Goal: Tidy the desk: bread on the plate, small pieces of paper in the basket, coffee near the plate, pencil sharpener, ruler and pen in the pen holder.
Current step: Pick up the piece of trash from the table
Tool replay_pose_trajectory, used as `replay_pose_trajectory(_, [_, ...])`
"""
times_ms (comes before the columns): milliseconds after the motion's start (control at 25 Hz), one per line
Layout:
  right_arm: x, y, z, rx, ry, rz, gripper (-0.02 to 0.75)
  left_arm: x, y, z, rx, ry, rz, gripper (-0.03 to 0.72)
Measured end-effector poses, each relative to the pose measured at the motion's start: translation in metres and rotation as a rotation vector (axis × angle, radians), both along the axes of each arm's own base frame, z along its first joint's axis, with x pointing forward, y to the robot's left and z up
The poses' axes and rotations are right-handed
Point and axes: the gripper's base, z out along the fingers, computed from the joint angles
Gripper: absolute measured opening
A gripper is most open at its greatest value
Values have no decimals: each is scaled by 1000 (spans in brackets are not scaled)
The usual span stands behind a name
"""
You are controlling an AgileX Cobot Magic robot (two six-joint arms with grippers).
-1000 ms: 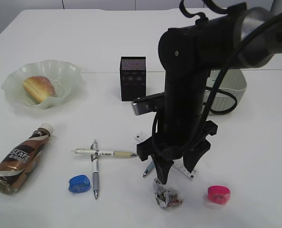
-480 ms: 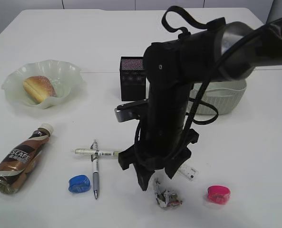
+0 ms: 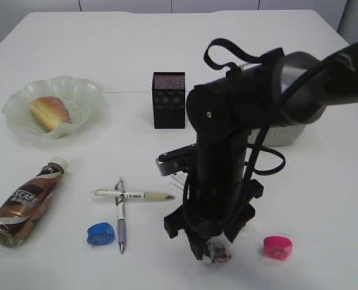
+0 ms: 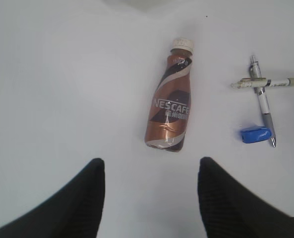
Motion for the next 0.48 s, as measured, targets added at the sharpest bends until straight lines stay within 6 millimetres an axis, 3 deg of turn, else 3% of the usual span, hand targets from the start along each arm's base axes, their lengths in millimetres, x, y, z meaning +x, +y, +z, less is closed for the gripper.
replay_pose_trajectory(480, [0, 0, -9, 27, -37, -16, 480, 0, 0, 0, 6, -1, 1, 433])
